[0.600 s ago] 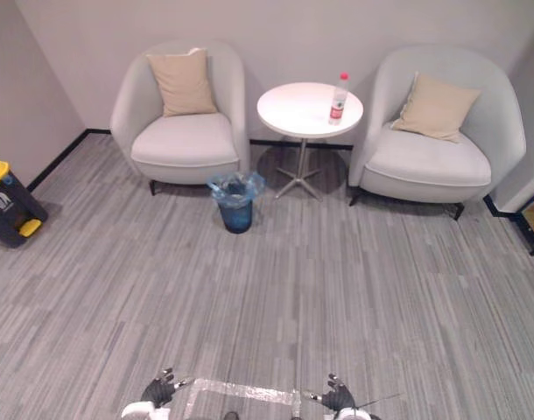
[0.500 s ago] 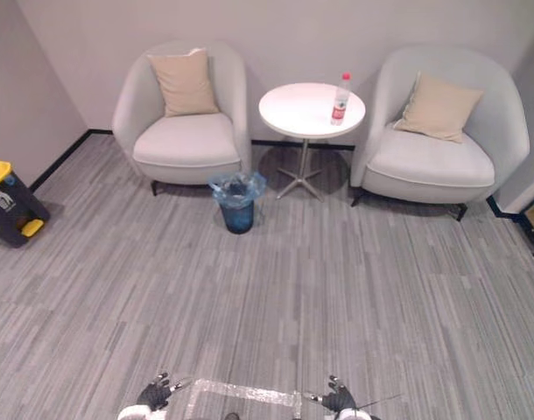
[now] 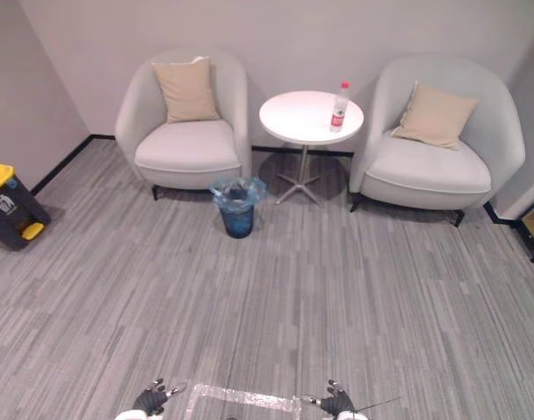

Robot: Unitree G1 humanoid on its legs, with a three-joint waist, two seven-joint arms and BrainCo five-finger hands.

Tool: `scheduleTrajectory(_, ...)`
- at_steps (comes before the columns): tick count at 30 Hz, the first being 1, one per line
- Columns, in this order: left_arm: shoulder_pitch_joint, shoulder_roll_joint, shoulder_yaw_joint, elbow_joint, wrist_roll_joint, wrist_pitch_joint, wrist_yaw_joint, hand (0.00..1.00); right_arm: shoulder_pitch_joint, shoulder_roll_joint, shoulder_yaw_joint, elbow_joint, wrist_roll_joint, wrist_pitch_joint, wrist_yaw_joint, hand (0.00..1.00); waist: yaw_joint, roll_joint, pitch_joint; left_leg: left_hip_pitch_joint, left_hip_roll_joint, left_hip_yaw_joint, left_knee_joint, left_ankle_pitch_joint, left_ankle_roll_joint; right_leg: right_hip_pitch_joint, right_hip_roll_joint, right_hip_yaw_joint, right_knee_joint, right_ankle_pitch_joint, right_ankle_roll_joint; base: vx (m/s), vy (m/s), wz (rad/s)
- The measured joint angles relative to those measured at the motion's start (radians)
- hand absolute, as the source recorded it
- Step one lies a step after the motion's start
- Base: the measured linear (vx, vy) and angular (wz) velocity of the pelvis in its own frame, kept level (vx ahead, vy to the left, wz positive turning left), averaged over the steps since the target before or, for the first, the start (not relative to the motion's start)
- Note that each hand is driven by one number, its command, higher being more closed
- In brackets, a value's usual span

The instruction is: Gather rubbish on tea table into small bin, then transfer packed bag to large trash can.

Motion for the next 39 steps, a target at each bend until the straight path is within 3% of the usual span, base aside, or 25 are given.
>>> scheduleTrajectory(7, 0.007, 0.017, -0.030, 0.002, 0.002, 0.001, -0.002, 0.00, -0.001, 0.004, 0.000, 0.000, 0.000, 0.001, 0.002, 0.00, 0.002, -0.001, 0.000, -0.006, 0.002, 0.043, 0.016, -0.025, 0.004, -0.023, 0.001, 0.039, 0.005, 0.001, 0.005, 0.01, 0.014, -0.19)
scheduleTrajectory(13, 0.027, 0.018, -0.029, 0.004, 0.000, 0.014, -0.001, 0.00, -0.010, 0.005, -0.002, -0.001, 0.000, 0.005, 0.005, 0.00, 0.006, 0.002, -0.002, -0.071, 0.025, 0.122, 0.131, -0.113, 0.000, -0.086, 0.017, 0.099, 0.039, -0.005, 0.012, 0.04, 0.032, -0.39)
scheduleTrajectory(20, 0.010, 0.016, -0.031, 0.003, 0.000, 0.019, 0.000, 0.00, -0.020, 0.003, 0.000, -0.001, 0.001, 0.010, 0.012, 0.00, -0.001, 0.016, 0.008, -0.095, 0.045, 0.110, 0.191, -0.152, -0.004, -0.085, 0.030, -0.002, 0.043, -0.008, 0.005, 0.07, -0.013, -0.05)
scheduleTrajectory(22, -0.004, 0.012, -0.031, -0.004, 0.000, 0.019, 0.001, 0.00, -0.024, 0.000, -0.001, -0.004, 0.004, 0.008, 0.011, 0.00, 0.000, 0.025, 0.023, -0.137, 0.069, 0.105, 0.288, -0.195, -0.027, -0.079, 0.043, -0.040, 0.052, -0.031, -0.014, 0.04, -0.056, 0.15)
scheduleTrajectory(23, -0.007, 0.014, -0.028, -0.013, 0.000, 0.019, 0.001, 0.00, -0.027, 0.001, -0.003, -0.008, 0.011, 0.006, 0.011, 0.00, 0.004, 0.025, 0.037, -0.178, 0.079, 0.096, 0.383, -0.206, -0.044, -0.076, 0.047, -0.049, 0.067, -0.050, -0.025, 0.02, -0.060, 0.16)
scheduleTrajectory(25, -0.005, 0.006, -0.025, -0.060, -0.001, 0.019, 0.003, 0.00, -0.023, -0.001, -0.007, -0.031, 0.026, 0.007, 0.008, 0.00, 0.009, 0.037, 0.063, -0.267, 0.112, 0.085, 0.626, -0.203, -0.045, -0.066, 0.057, -0.051, 0.109, -0.086, -0.033, 0.00, -0.066, 0.04)
scheduleTrajectory(27, 0.007, -0.007, 0.010, -0.086, -0.001, 0.019, 0.003, 0.00, -0.020, -0.004, -0.007, -0.049, 0.042, 0.007, -0.005, 0.00, 0.015, 0.052, 0.076, -0.333, 0.143, 0.077, 0.808, -0.143, -0.052, -0.047, 0.070, -0.045, 0.155, -0.136, -0.055, 0.03, -0.053, -0.10)
scheduleTrajectory(29, 0.007, -0.006, 0.020, -0.102, -0.002, 0.019, 0.003, 0.00, -0.014, 0.010, -0.009, -0.072, 0.044, 0.007, -0.011, 0.00, 0.030, 0.025, 0.086, -0.395, 0.144, 0.091, 0.922, -0.034, -0.051, -0.024, 0.053, -0.030, 0.163, -0.153, -0.067, 0.11, -0.047, -0.11)
scheduleTrajectory(30, 0.006, -0.012, 0.036, -0.106, -0.002, 0.018, 0.003, 0.00, -0.011, 0.015, -0.013, -0.080, 0.049, 0.008, -0.012, 0.00, 0.037, 0.024, 0.086, -0.419, 0.143, 0.091, 0.935, -0.082, -0.052, -0.015, 0.045, -0.023, 0.162, -0.159, -0.074, 0.14, -0.044, -0.18)
scheduleTrajectory(31, 0.005, -0.020, 0.050, -0.108, -0.002, 0.018, 0.003, 0.00, -0.019, 0.019, -0.014, -0.083, 0.055, 0.009, -0.012, 0.00, 0.038, 0.029, 0.088, -0.444, 0.141, 0.090, 0.891, -0.126, -0.055, -0.011, 0.043, -0.017, 0.155, -0.161, -0.076, 0.14, -0.030, -0.18)
scheduleTrajectory(33, 0.004, -0.022, 0.051, -0.113, -0.005, 0.017, 0.003, 0.00, -0.031, 0.036, -0.024, -0.083, 0.059, 0.010, -0.015, 0.00, 0.048, 0.025, 0.089, -0.460, 0.119, 0.092, 0.708, -0.148, -0.060, -0.001, 0.028, -0.008, 0.132, -0.163, -0.074, 0.18, 0.050, -0.17)
scheduleTrajectory(35, 0.007, -0.024, 0.050, -0.117, -0.007, 0.016, 0.004, 0.00, -0.054, 0.039, -0.038, -0.076, 0.059, 0.010, -0.019, 0.00, 0.062, 0.025, 0.089, -0.455, 0.067, 0.058, 0.480, -0.114, -0.067, 0.003, 0.011, 0.025, 0.115, -0.180, -0.055, 0.24, 0.128, -0.38)
scheduleTrajectory(36, 0.013, -0.034, 0.049, -0.113, -0.008, 0.016, 0.003, 0.00, -0.066, 0.040, -0.037, -0.074, 0.058, 0.010, -0.019, 0.00, 0.074, 0.036, 0.083, -0.442, 0.053, 0.019, 0.386, -0.087, -0.053, -0.003, 0.015, 0.047, 0.114, -0.193, -0.039, 0.30, 0.222, -0.79)
scheduleTrajectory(37, 0.019, -0.035, 0.052, -0.101, -0.013, 0.016, 0.003, 0.00, -0.079, 0.047, -0.034, -0.069, 0.057, 0.011, -0.020, 0.00, 0.092, 0.037, 0.081, -0.441, 0.047, 0.014, 0.405, -0.051, -0.013, -0.001, 0.014, 0.084, 0.134, -0.220, -0.024, 0.43, 0.292, -0.86)
scheduleTrajectory(39, 0.029, -0.013, 0.056, -0.105, -0.013, 0.016, 0.003, 0.00, -0.065, 0.074, -0.010, -0.080, 0.054, 0.011, -0.019, 0.00, 0.107, -0.011, 0.057, -0.438, 0.037, 0.072, 0.446, -0.116, -0.005, -0.013, -0.019, 0.100, 0.199, -0.244, -0.005, 0.47, 0.235, -0.63)
